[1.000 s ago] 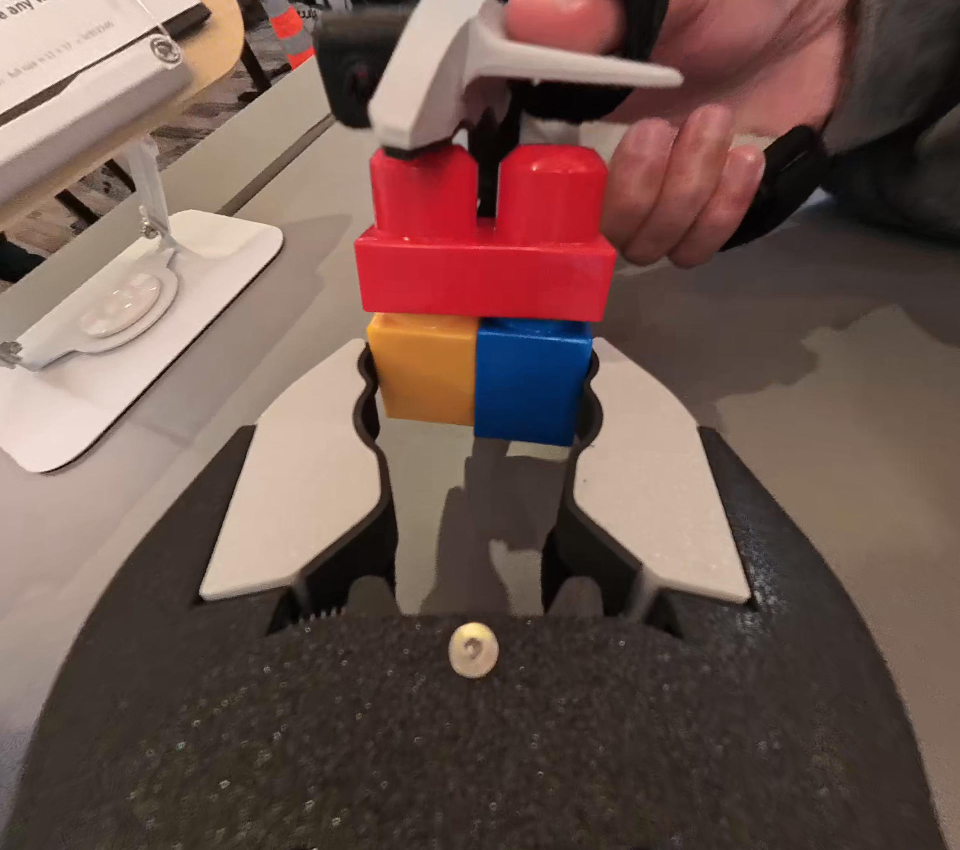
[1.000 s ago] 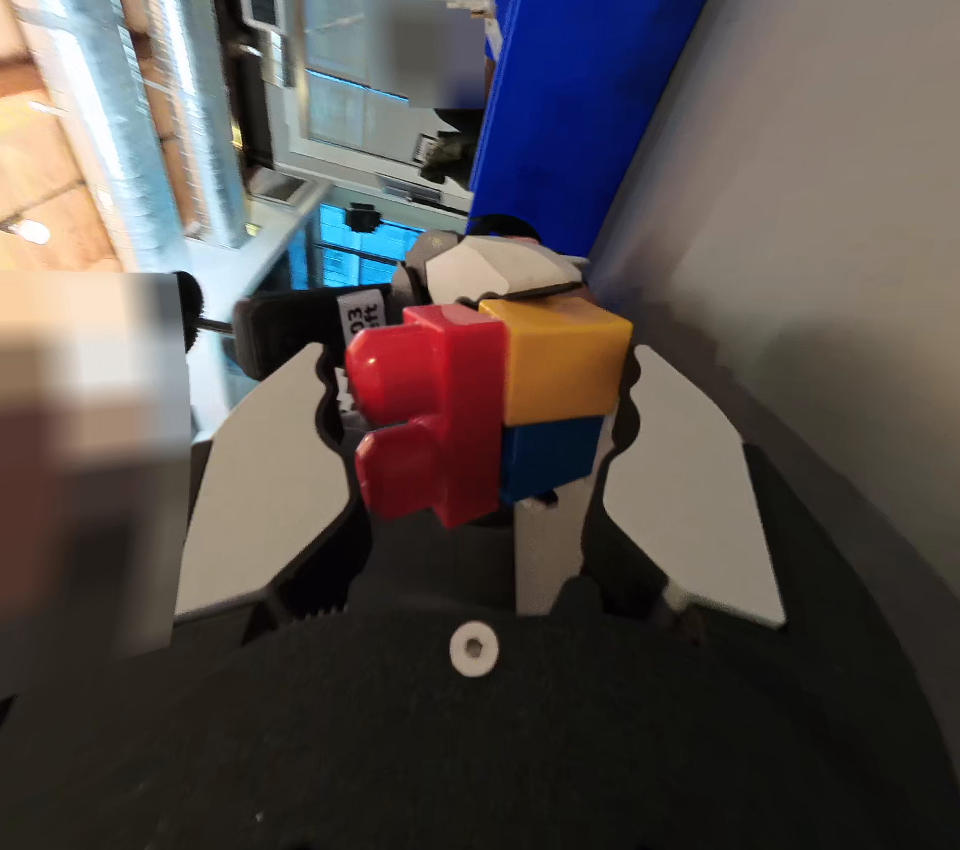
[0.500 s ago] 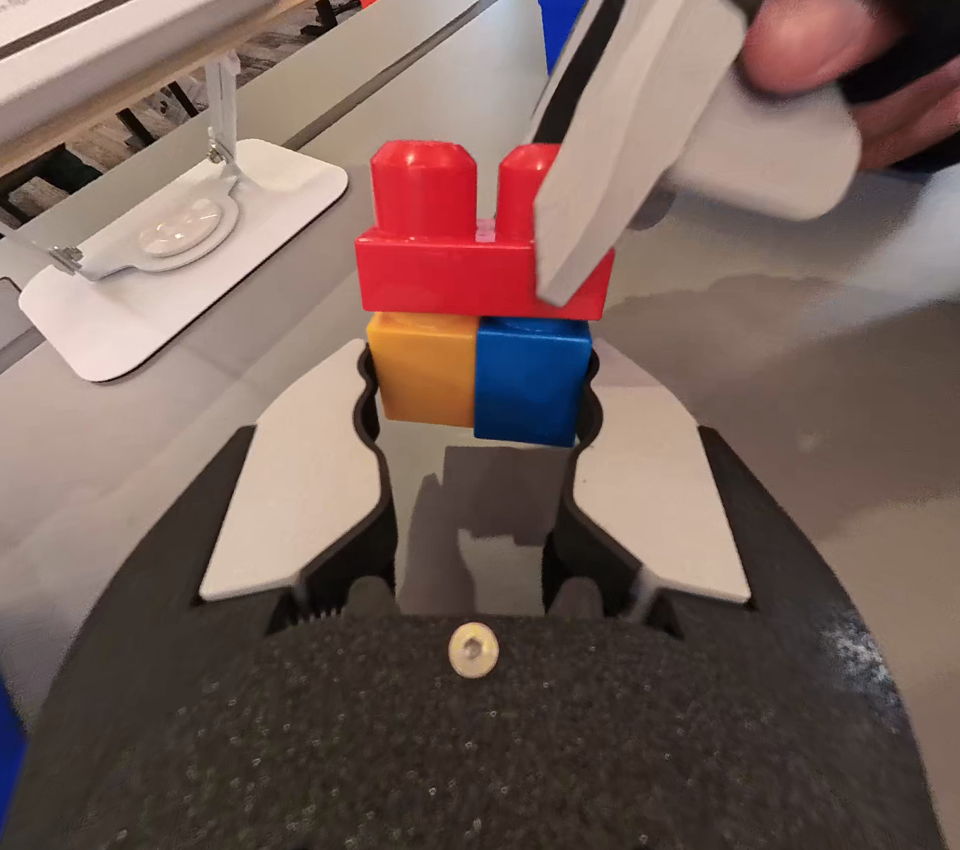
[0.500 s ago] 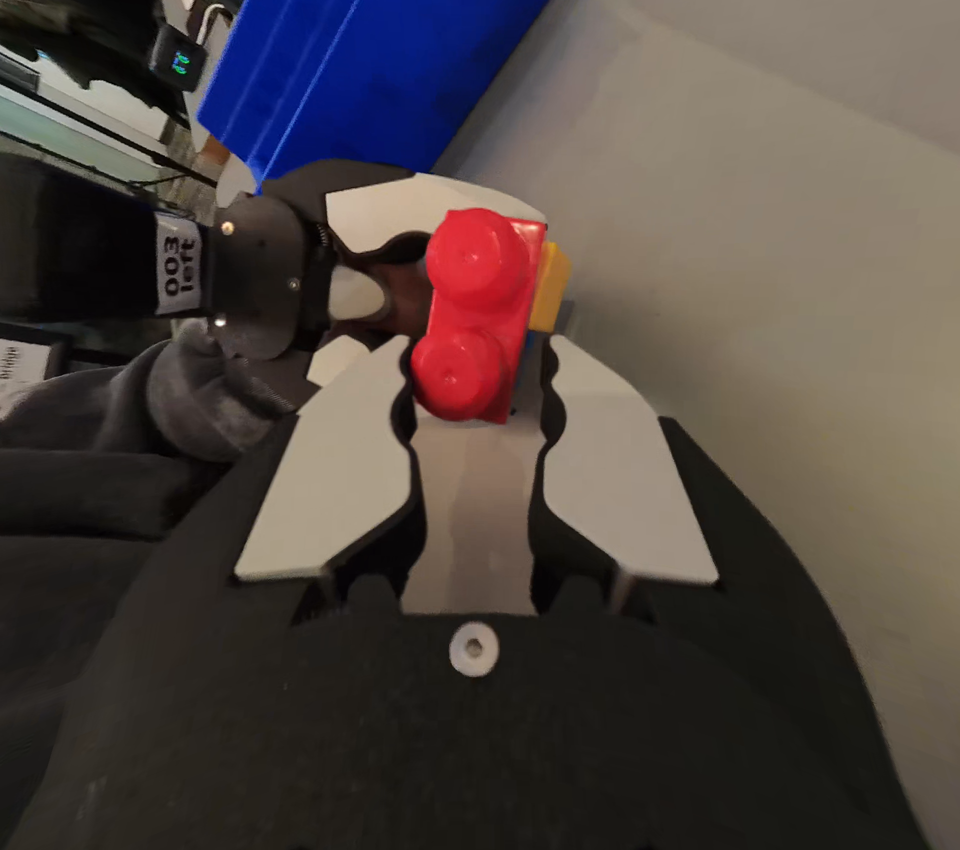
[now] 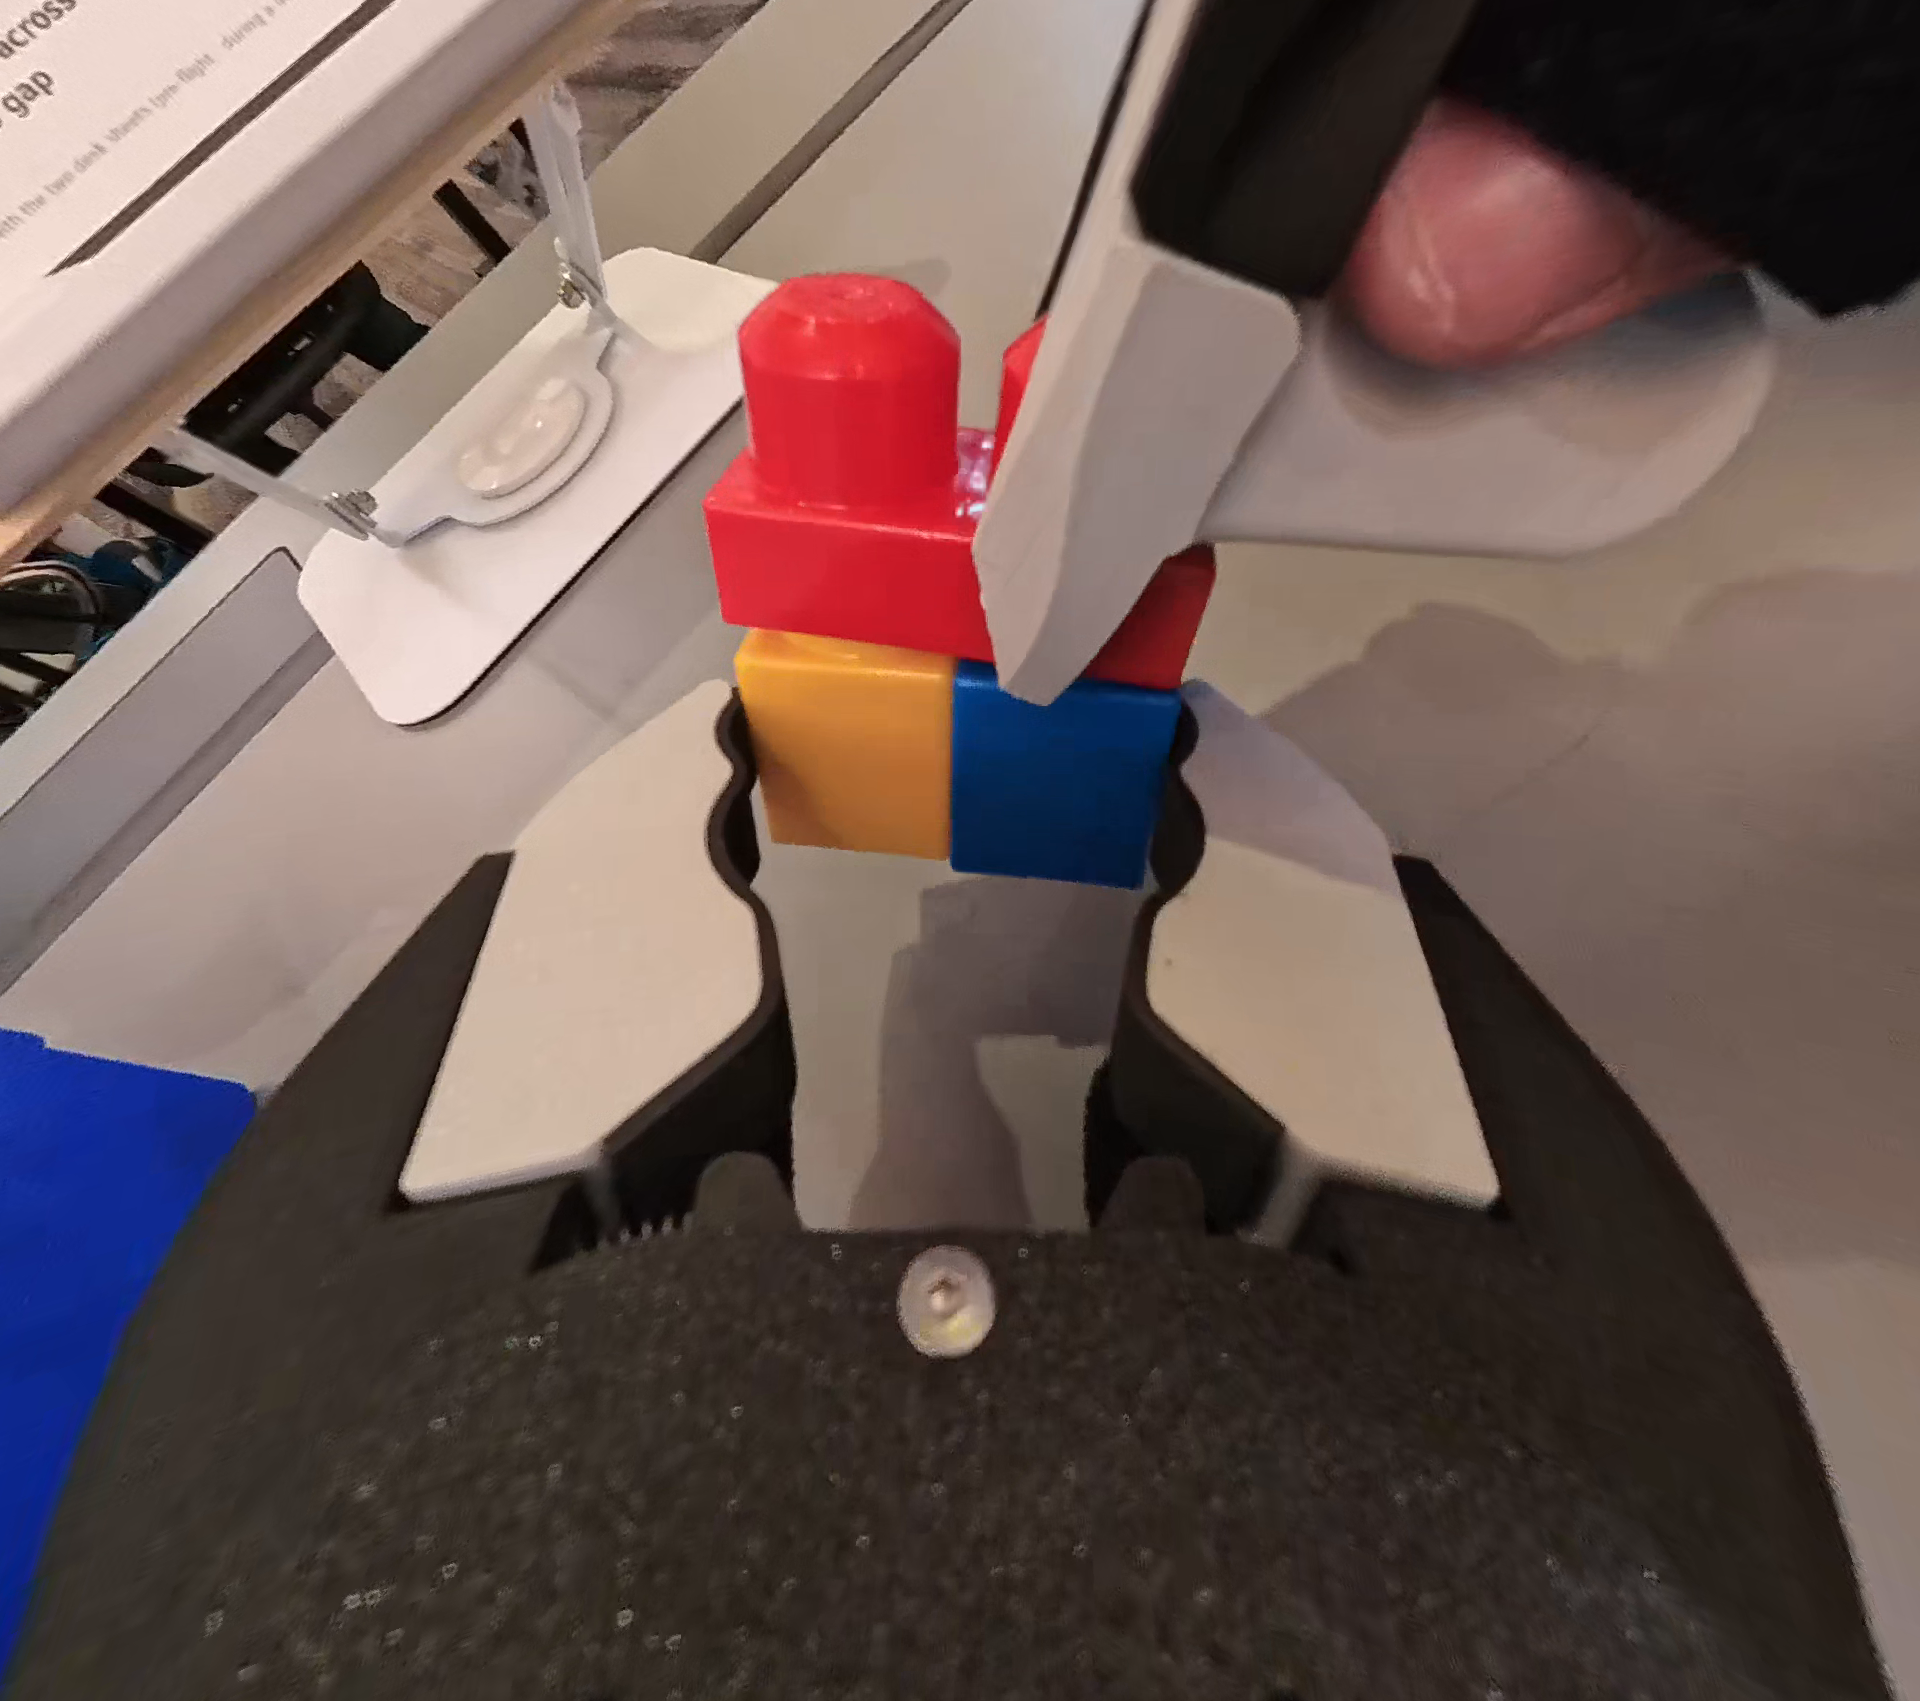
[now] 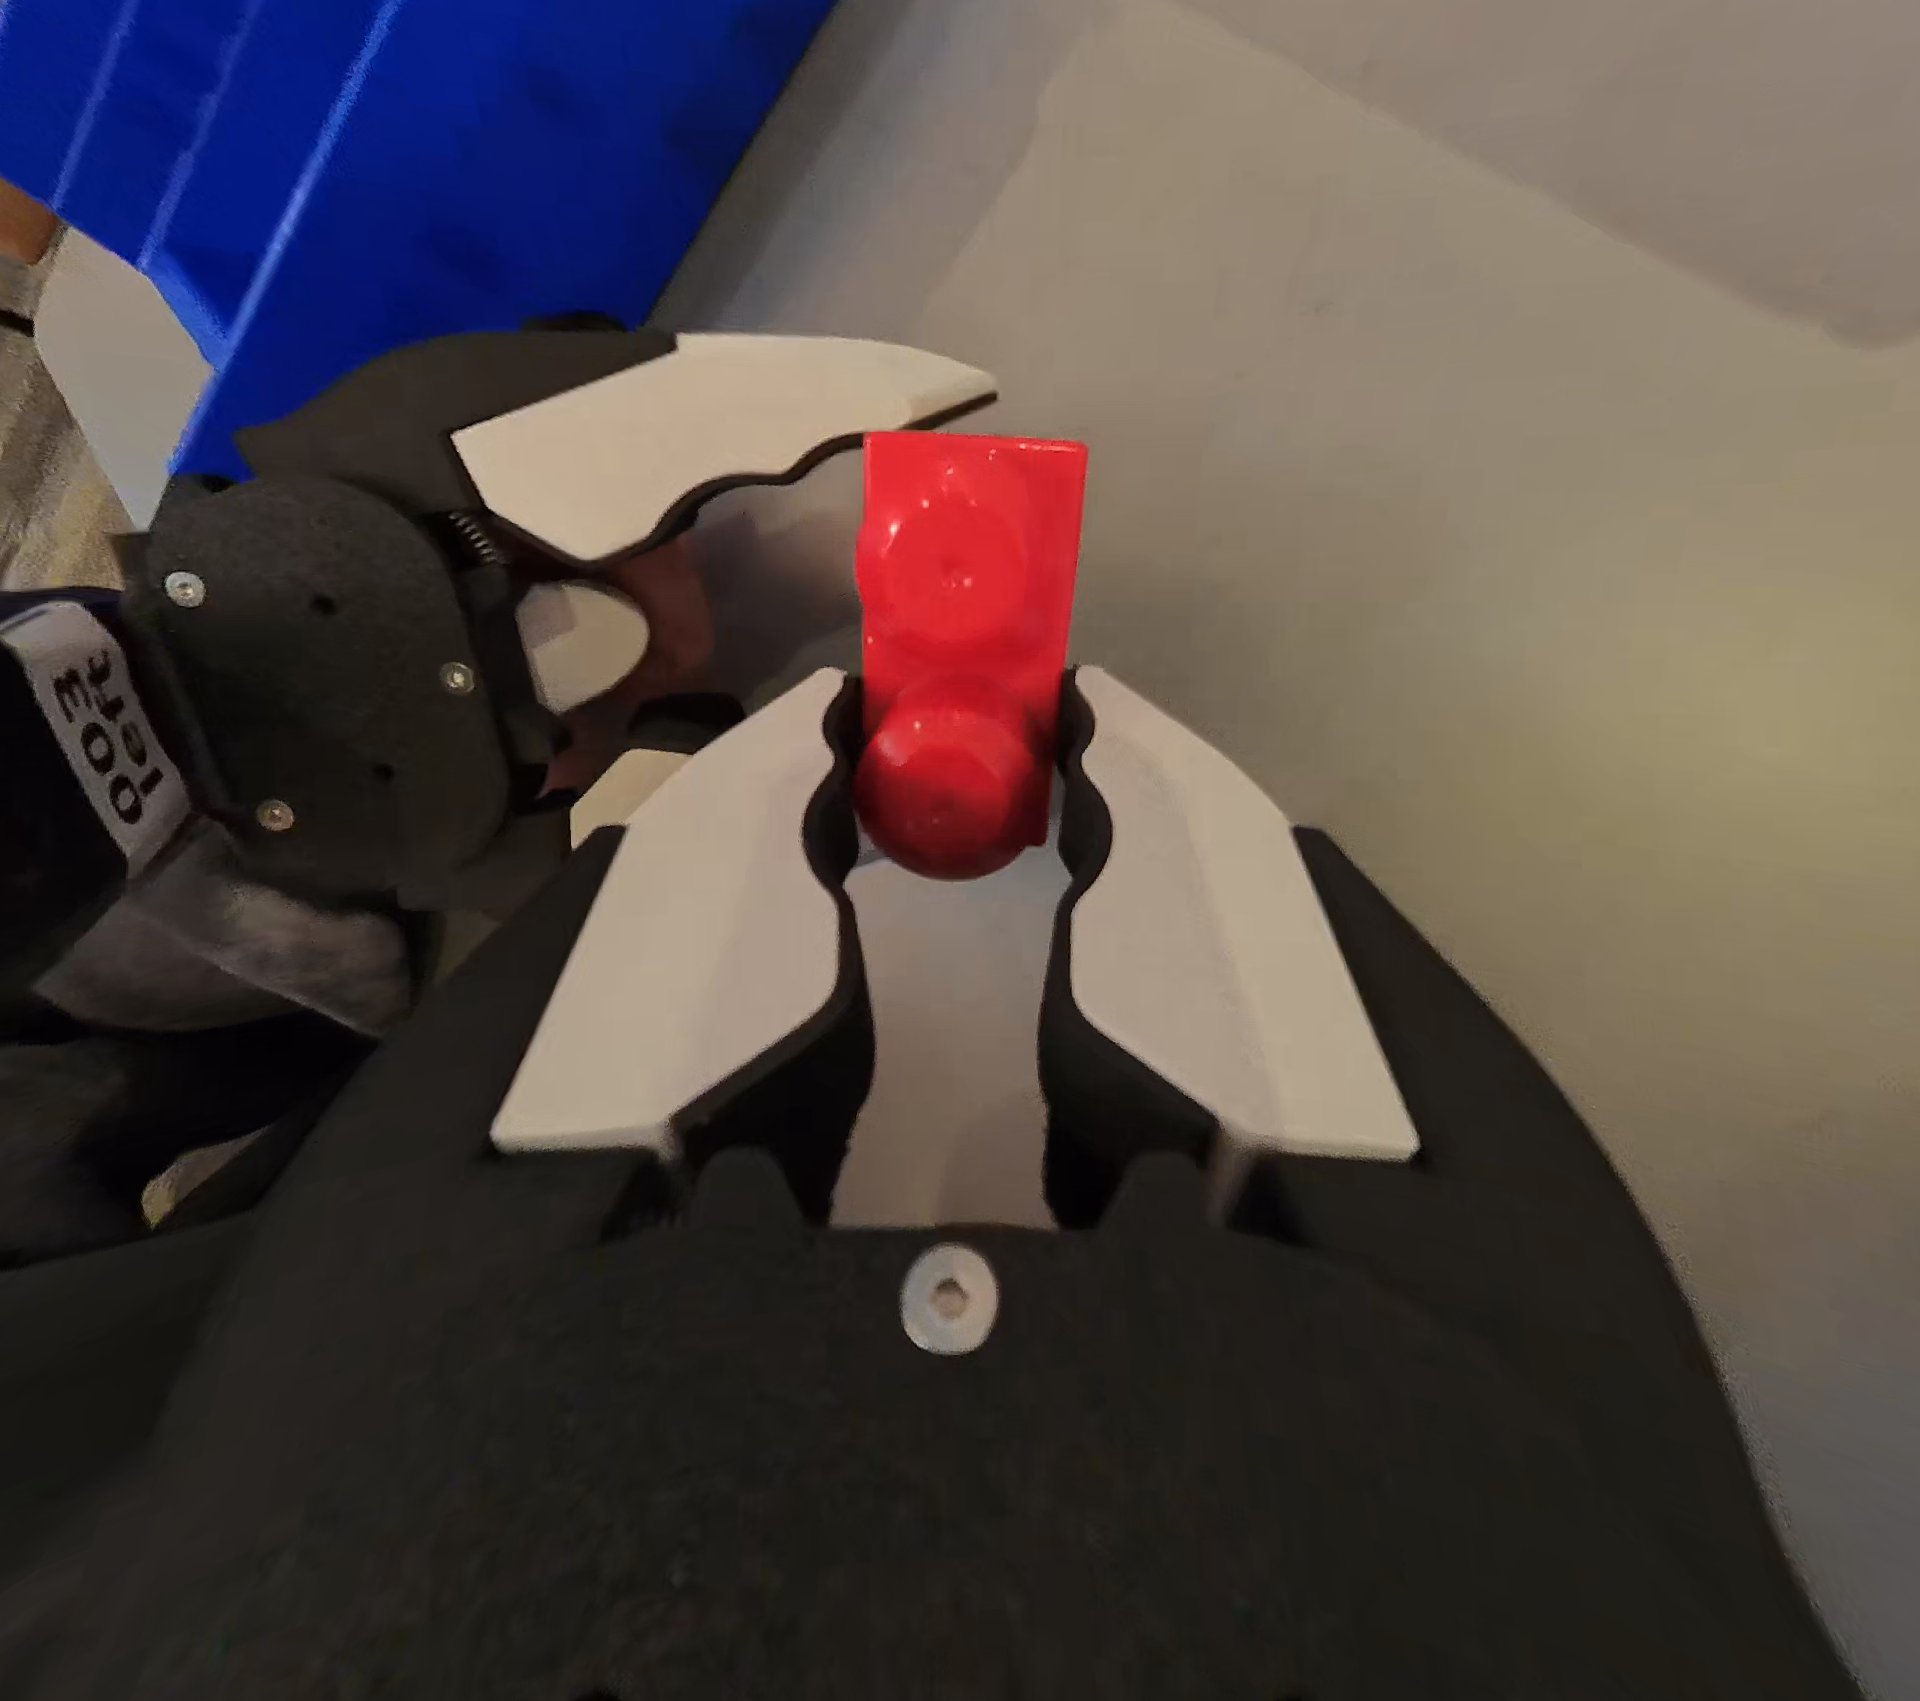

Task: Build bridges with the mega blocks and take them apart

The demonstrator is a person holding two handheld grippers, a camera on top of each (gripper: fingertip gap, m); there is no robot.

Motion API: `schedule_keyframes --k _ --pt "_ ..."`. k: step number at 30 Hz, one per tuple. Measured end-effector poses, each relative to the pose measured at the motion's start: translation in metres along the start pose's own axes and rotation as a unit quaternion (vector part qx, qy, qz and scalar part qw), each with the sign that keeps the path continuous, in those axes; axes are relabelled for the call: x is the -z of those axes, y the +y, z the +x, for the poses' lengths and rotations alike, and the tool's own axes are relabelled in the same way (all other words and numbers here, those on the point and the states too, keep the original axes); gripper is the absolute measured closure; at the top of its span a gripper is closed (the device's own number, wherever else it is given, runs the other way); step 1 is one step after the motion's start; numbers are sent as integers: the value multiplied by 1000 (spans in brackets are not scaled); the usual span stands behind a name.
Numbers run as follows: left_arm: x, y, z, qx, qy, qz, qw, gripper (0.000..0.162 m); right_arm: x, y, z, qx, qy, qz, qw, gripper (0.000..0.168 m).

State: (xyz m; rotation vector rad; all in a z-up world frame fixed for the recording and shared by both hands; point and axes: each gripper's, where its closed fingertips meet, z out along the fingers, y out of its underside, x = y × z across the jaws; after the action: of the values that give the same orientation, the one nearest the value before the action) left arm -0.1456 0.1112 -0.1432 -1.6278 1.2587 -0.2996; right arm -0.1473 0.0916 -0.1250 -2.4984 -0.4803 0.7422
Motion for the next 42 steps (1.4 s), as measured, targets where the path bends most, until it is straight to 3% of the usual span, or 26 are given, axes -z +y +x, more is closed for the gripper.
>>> schedule_keyframes --k 3,7,9,12,16,18,22,23,28,39,42 --pt "-1 0 2 -26 -9 -1 1000 88 1 4 2 2 -14 -17 1000 132" --pt "4 -12 0 11 18 45 999 88 11 -5 -7 6 -73 9 997 129" --pt "8 -15 -3 36 28 63 997 88 23 -11 -19 -5 -151 46 988 110" --pt "16 -24 -9 64 40 101 992 88 47 -26 -23 -115 -294 127 940 88" --pt "34 -46 -6 62 64 184 979 88 49 -13 -38 -225 -452 91 858 60" --pt "35 -48 0 50 77 191 977 88 48 -7 -53 -249 -514 65 818 55" --pt "32 -46 14 27 99 180 978 88 37 -5 -64 -247 -540 62 802 52" --pt "31 -45 14 24 94 176 980 88 33 -5 -62 -246 -535 66 805 59" --pt "32 -46 14 29 100 181 978 88 35 -1 -62 -224 -551 48 803 64" --pt "31 -44 16 30 106 176 978 87 34 3 -61 -219 -541 44 811 66" --pt "36 -49 18 39 121 189 974 87 40 6 -67 -225 -568 23 791 66"
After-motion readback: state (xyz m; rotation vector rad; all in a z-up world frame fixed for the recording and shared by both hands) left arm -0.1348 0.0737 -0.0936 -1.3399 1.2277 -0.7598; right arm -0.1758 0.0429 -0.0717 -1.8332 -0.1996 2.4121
